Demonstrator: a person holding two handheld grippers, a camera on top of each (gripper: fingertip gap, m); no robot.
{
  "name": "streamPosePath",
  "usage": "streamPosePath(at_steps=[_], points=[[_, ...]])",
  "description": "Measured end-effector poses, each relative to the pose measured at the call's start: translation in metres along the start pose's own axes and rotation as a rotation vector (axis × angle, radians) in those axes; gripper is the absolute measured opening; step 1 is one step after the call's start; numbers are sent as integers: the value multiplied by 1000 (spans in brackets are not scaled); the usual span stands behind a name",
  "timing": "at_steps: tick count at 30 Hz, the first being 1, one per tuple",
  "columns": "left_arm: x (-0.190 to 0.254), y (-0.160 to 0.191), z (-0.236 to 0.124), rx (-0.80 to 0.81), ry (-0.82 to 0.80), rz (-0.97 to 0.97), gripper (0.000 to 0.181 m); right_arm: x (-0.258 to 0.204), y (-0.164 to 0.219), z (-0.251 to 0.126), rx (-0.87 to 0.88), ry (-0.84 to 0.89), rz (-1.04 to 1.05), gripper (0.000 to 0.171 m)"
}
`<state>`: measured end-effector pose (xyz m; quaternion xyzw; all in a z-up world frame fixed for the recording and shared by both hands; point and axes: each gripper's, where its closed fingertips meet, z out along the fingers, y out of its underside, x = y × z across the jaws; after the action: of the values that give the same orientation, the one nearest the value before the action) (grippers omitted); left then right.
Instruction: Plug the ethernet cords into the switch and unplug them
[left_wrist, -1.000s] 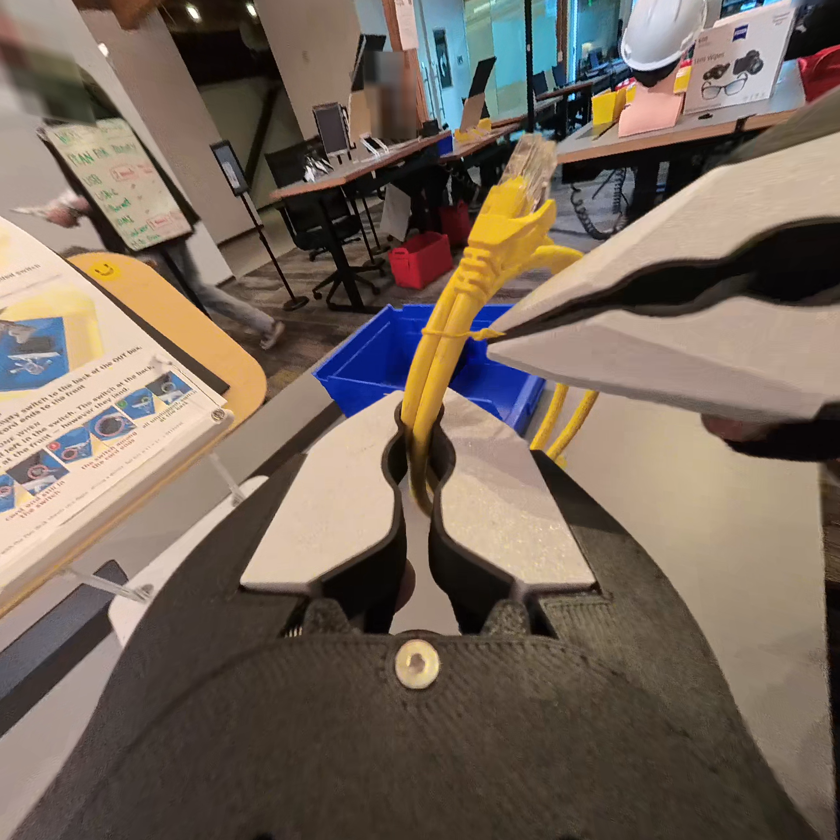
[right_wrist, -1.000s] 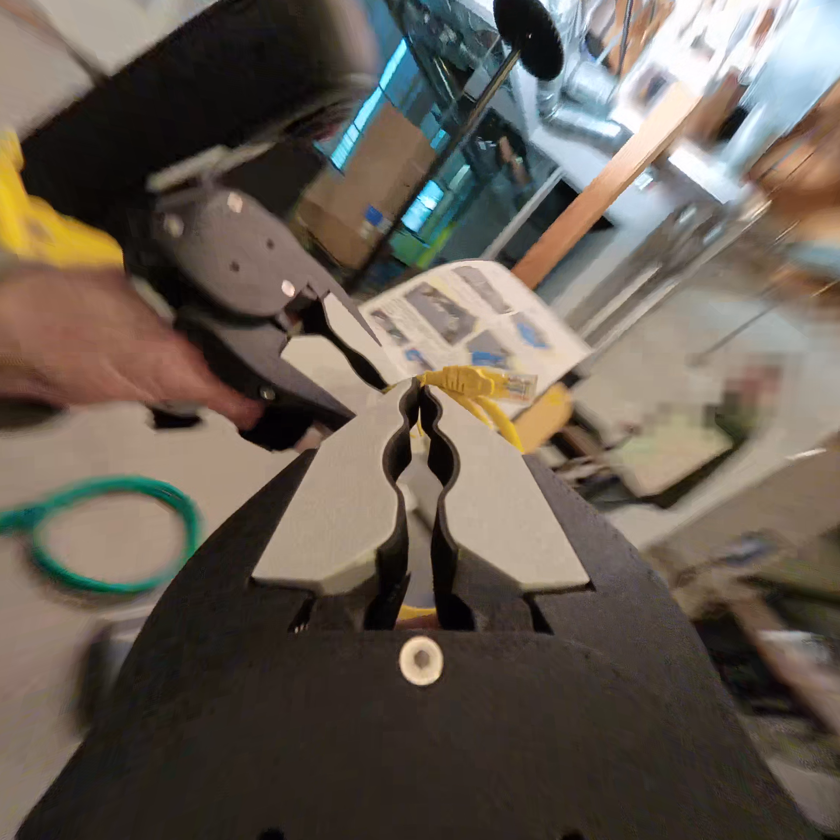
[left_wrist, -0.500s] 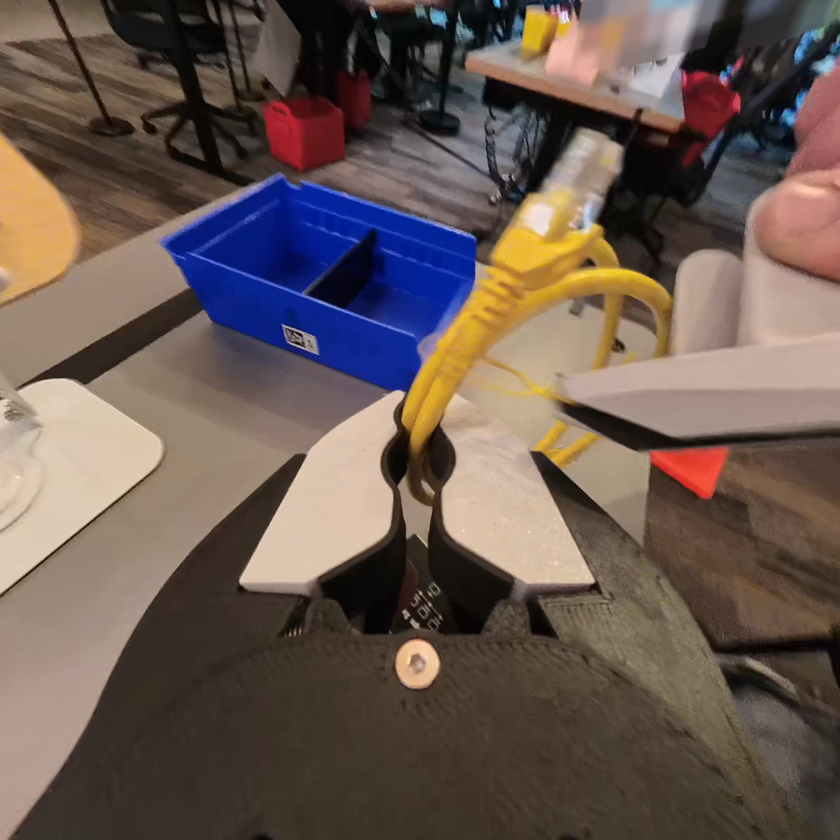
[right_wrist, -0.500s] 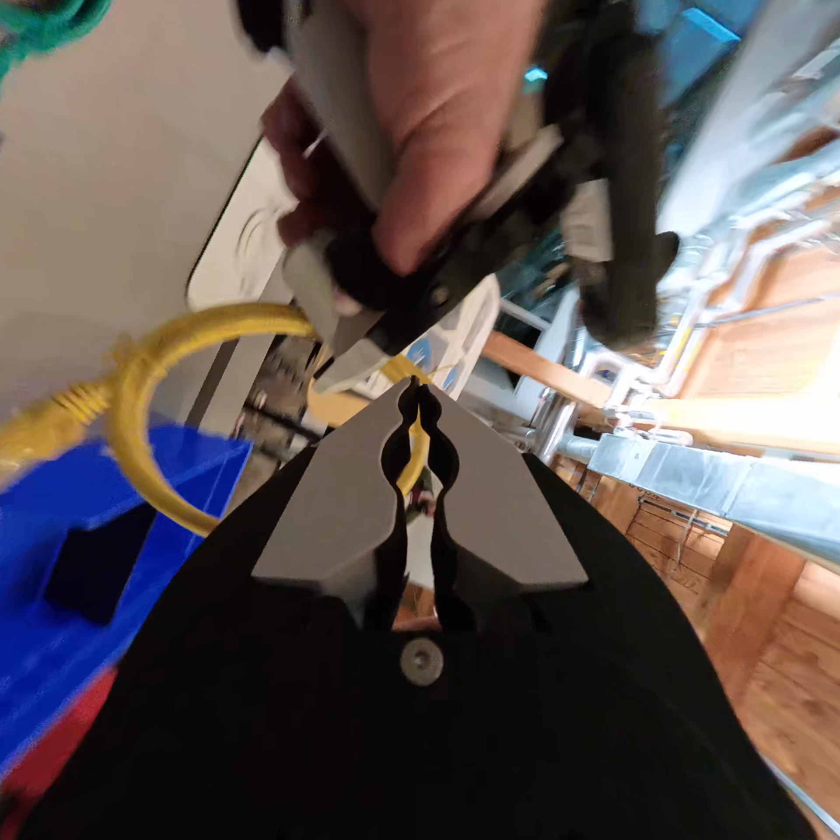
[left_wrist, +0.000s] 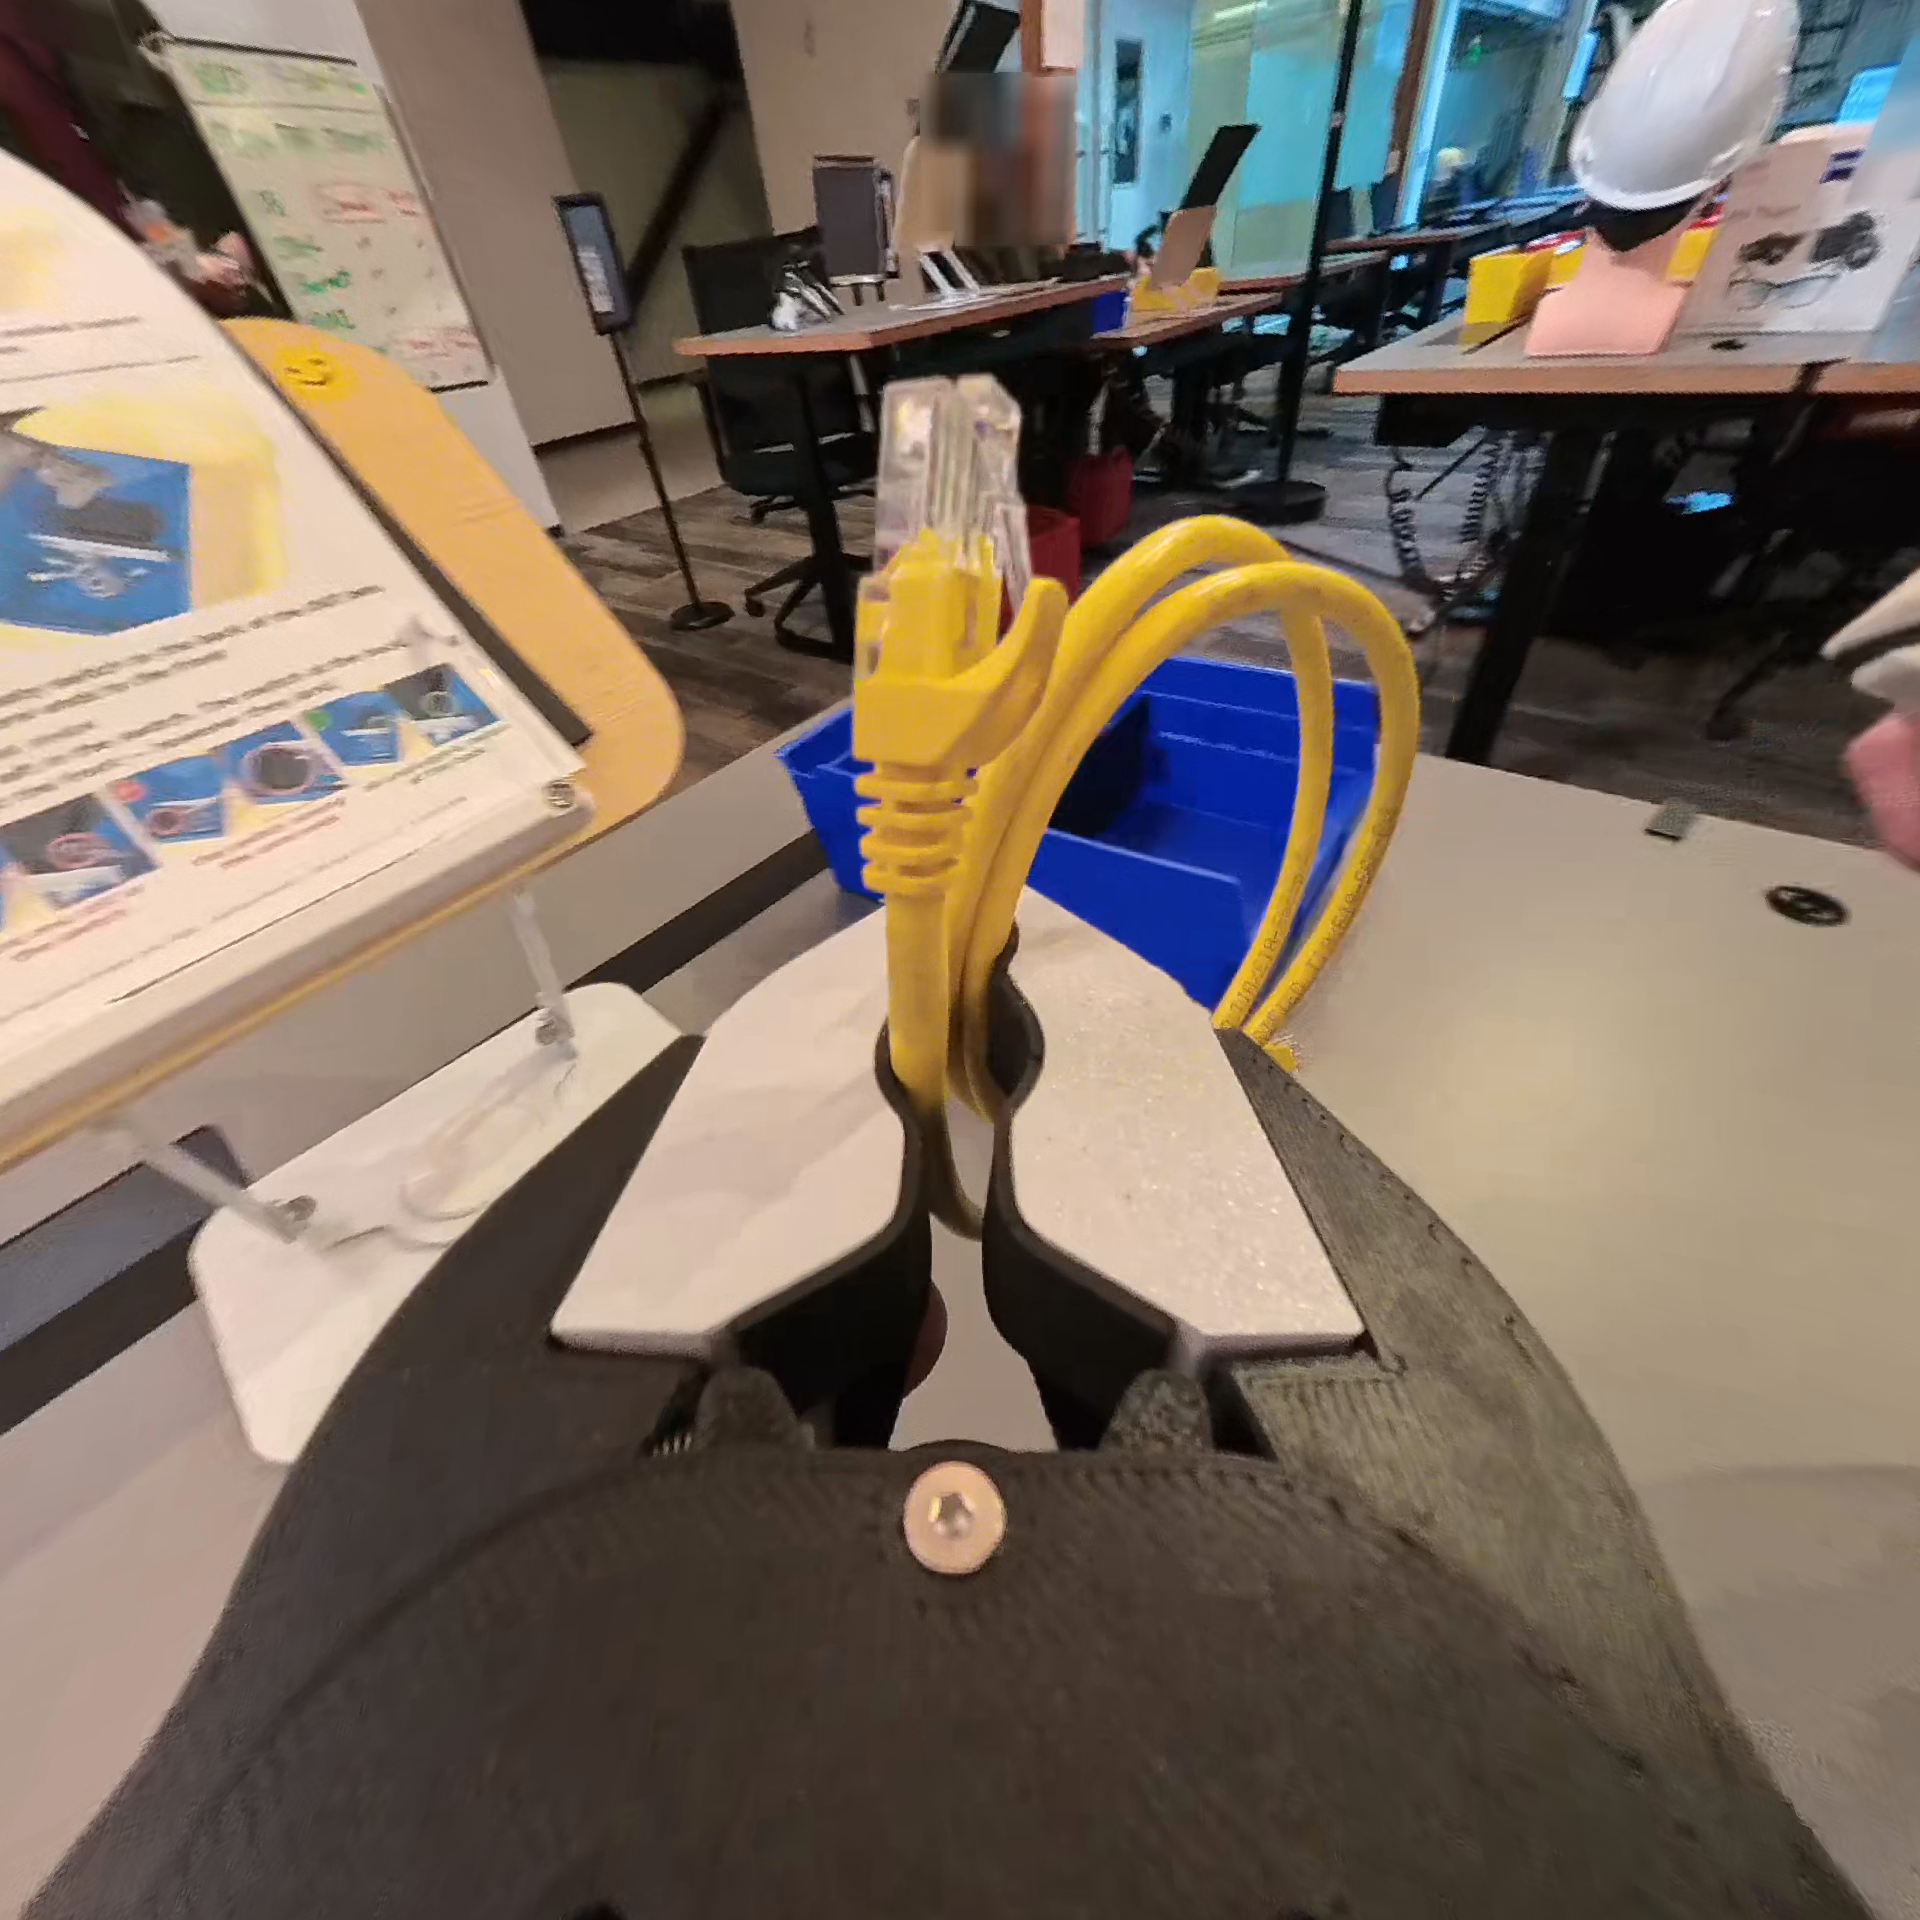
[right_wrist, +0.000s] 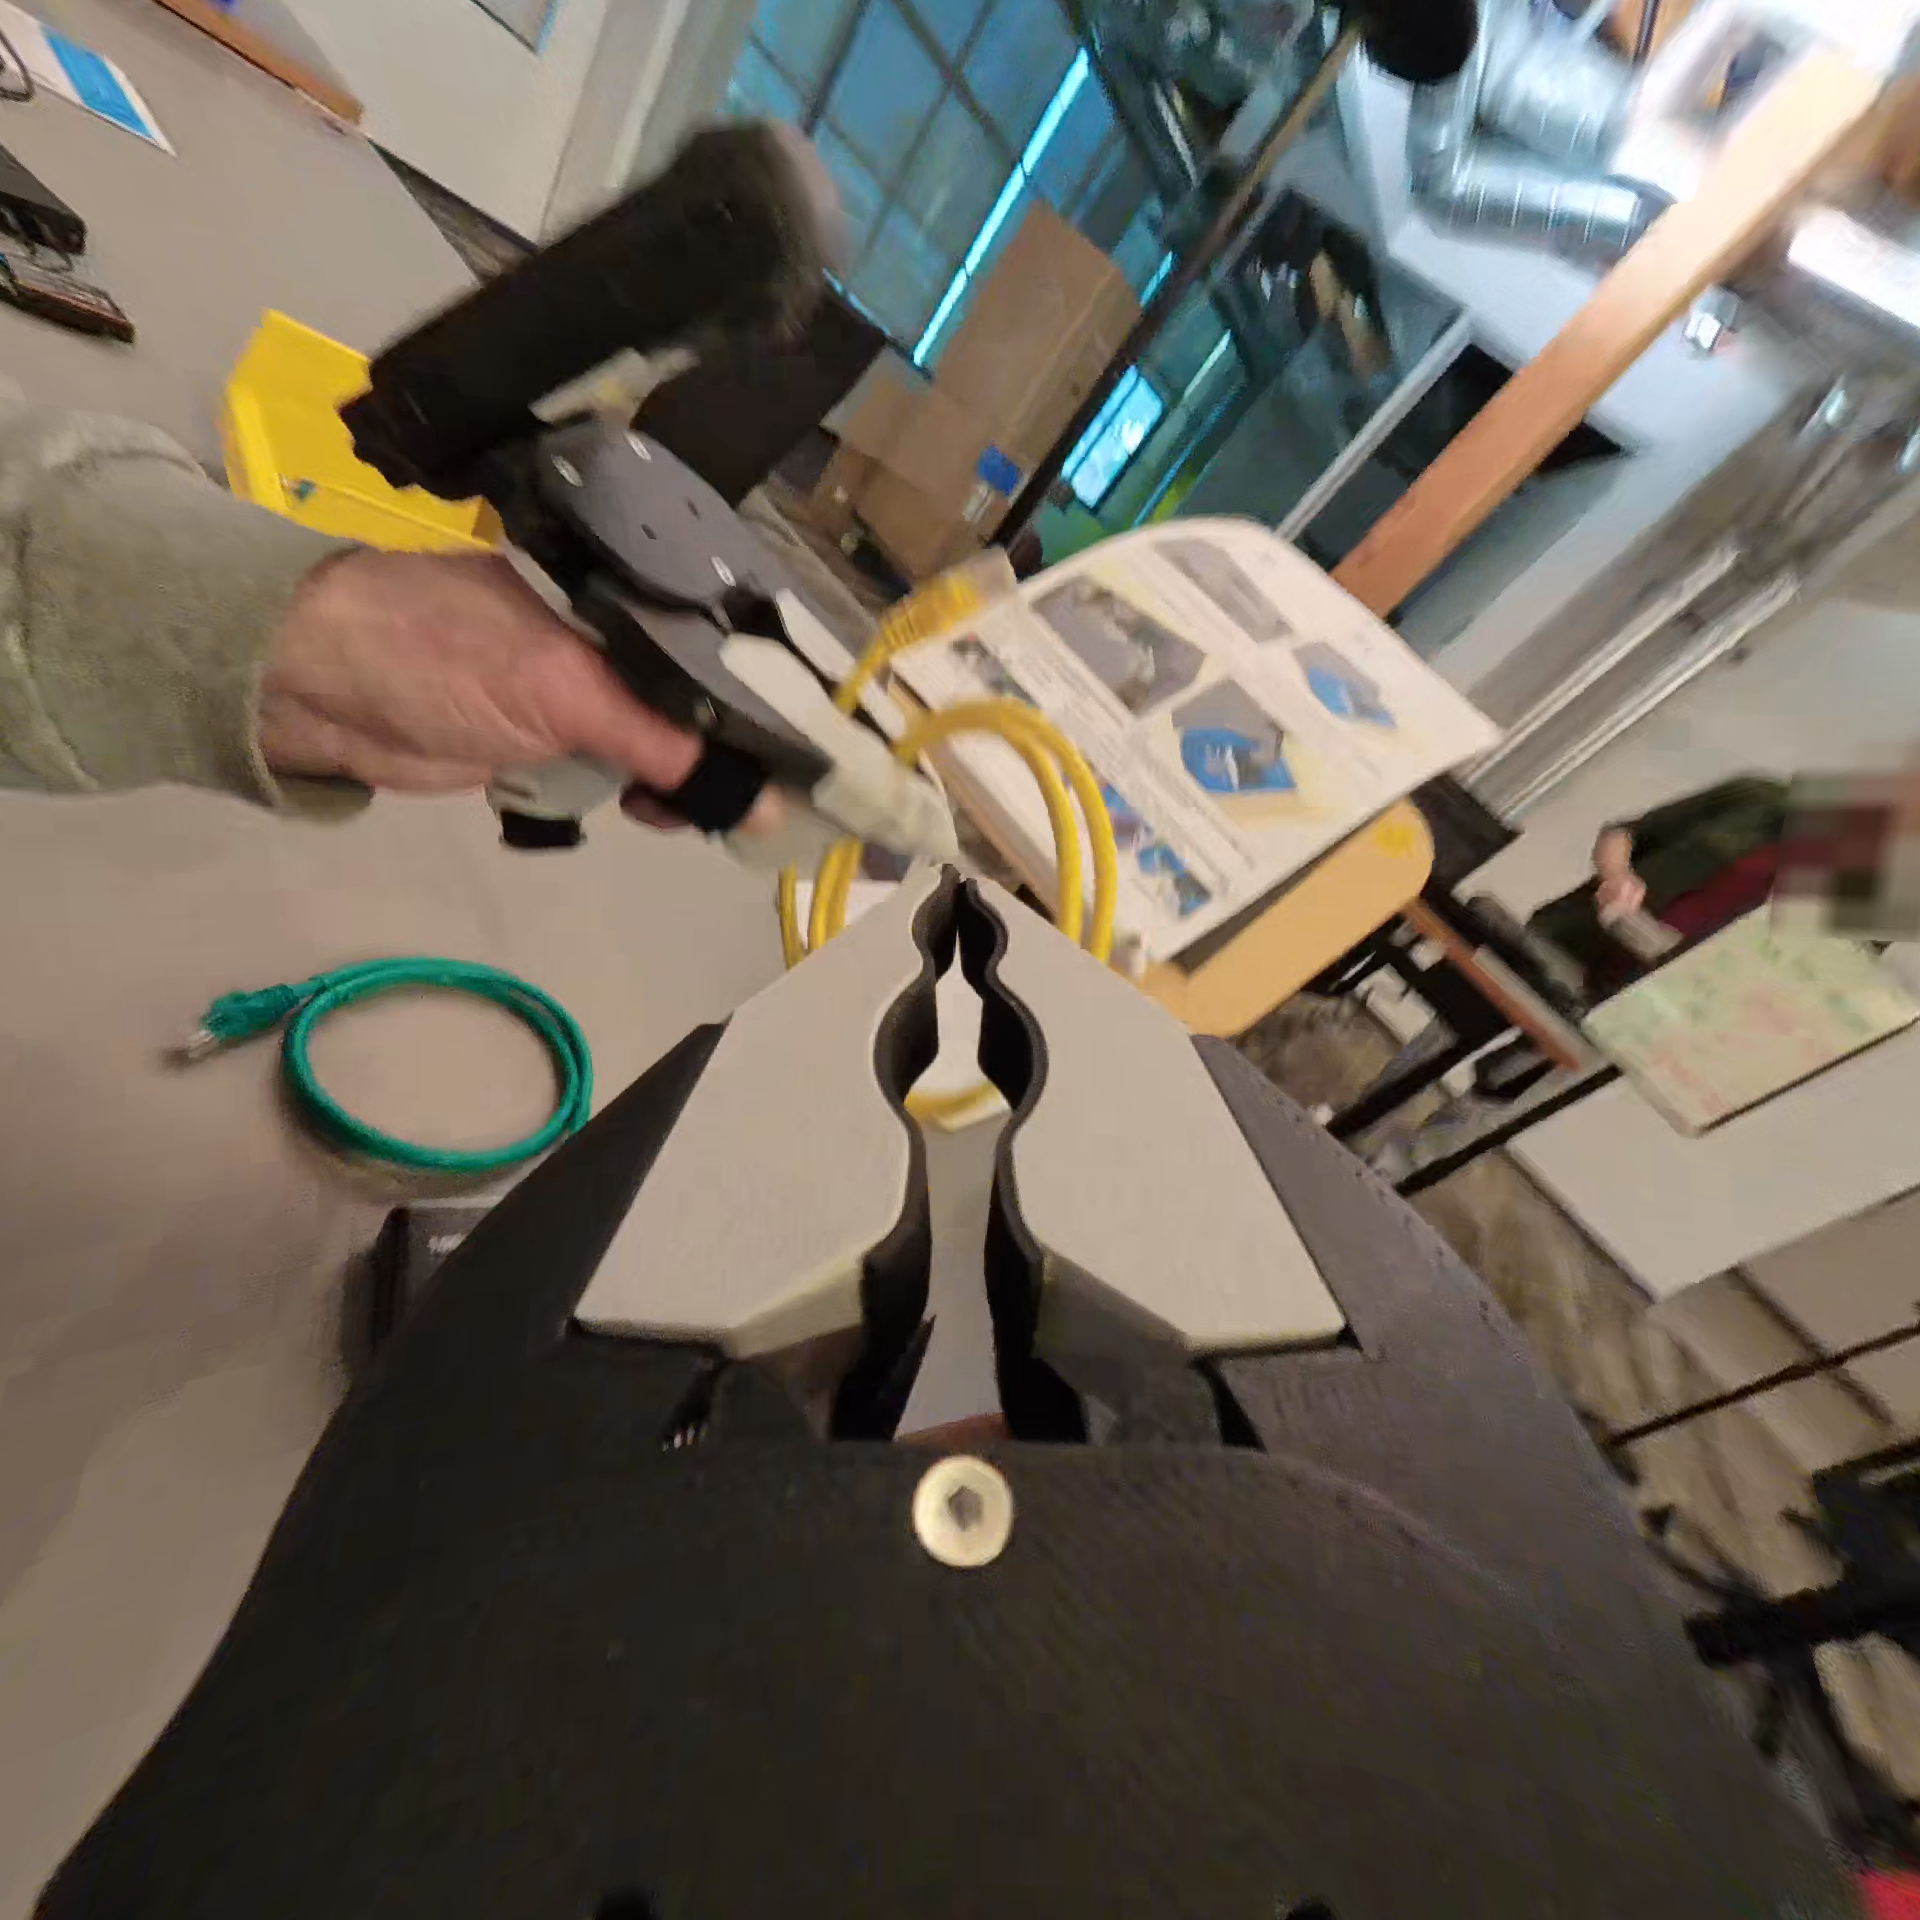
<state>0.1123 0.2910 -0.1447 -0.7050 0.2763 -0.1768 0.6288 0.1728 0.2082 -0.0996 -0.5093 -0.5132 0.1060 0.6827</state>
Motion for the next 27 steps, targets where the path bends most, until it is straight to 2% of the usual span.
streamPosePath(at_steps=[2,6,9,11,13,15,18,19,21,22,23,25,27], points=[[-15,2,-6,-4,-33,-7,5,6,22,-8,-47,-35,82,0],[-47,16,-17,-74,-137,87,5,16,64,-17,-146,-1,117,0],[-62,31,-24,-146,-156,104,5,3,93,-11,-212,-50,178,0],[-65,40,-26,-195,-137,101,5,-5,98,-4,-212,-65,234,0],[-61,42,-28,-192,-109,123,5,-12,97,7,-217,-98,254,38],[-51,44,-28,-210,-64,162,5,-18,87,23,-194,-135,273,61],[-29,45,-27,-234,25,239,6,-26,63,48,-110,-212,291,59],[-23,46,-26,-248,49,255,5,-29,60,57,-102,-238,286,53],[-10,46,-27,-262,105,301,5,-30,59,71,-87,-267,283,32],[-8,42,-28,-249,104,312,5,-36,58,75,-89,-322,303,14],[-6,40,-29,-241,108,320,6,-39,58,78,-94,-352,320,7],[-5,37,-32,-225,144,318,6,-37,59,81,-100,-352,332,6],[-1,31,-37,-182,215,250,7,-36,54,80,-67,-373,427,5]])
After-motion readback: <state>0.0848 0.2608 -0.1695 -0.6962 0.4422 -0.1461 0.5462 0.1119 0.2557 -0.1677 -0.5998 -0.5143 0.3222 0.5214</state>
